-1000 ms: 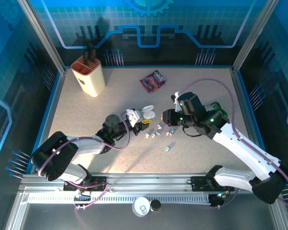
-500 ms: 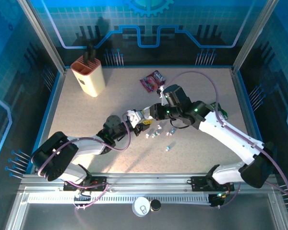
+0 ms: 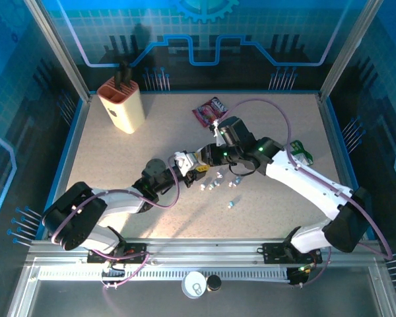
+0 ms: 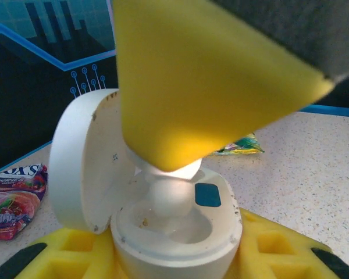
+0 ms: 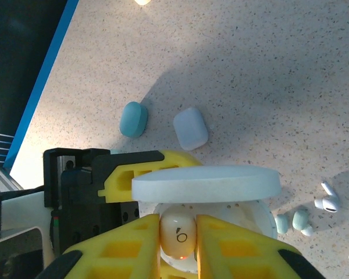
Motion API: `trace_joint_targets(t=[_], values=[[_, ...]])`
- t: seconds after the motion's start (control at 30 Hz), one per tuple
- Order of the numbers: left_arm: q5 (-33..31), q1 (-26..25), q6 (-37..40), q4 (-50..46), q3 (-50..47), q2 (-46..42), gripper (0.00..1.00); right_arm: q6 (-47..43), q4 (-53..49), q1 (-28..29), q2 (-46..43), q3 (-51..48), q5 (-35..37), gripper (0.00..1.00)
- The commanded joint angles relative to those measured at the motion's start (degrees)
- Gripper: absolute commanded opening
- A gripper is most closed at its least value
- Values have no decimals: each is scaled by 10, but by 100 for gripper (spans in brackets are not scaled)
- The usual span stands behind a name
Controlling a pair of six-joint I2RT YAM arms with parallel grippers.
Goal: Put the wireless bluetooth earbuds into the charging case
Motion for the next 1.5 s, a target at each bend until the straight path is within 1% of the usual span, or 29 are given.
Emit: trace_joint_targets(t=[0.0, 0.37, 0.7, 0.9, 1.07, 1.17, 1.33, 1.4, 1.43, 1.47], values=[[-2, -5, 9, 5, 6, -17, 36, -10, 2, 10, 8, 2, -9, 20], [-6, -5, 5, 3, 8, -22, 36, -16, -10, 16, 15, 1, -16, 21], [-5, -6, 15, -24, 12, -37, 36, -24, -27, 16, 21, 0, -11, 23], [-6, -6, 16, -24, 12, -32, 36, -35, -56, 17, 16, 9, -2, 22], [-4, -6, 14, -20, 12, -28, 36, -36, -52, 17, 13, 13, -7, 23], [-2, -6, 14, -18, 13, -28, 36, -34, -39, 16, 16, 14, -16, 25], [-1, -5, 15, -23, 13, -30, 36, -31, -16, 17, 17, 16, -28, 26], [-1, -5, 16, -24, 12, -31, 36, -30, -11, 17, 15, 14, -26, 31], [0, -5, 16, -24, 12, -30, 36, -30, -11, 17, 14, 14, -25, 37], [-1, -5, 16, -25, 12, -29, 36, -30, -10, 16, 12, 13, -23, 39]])
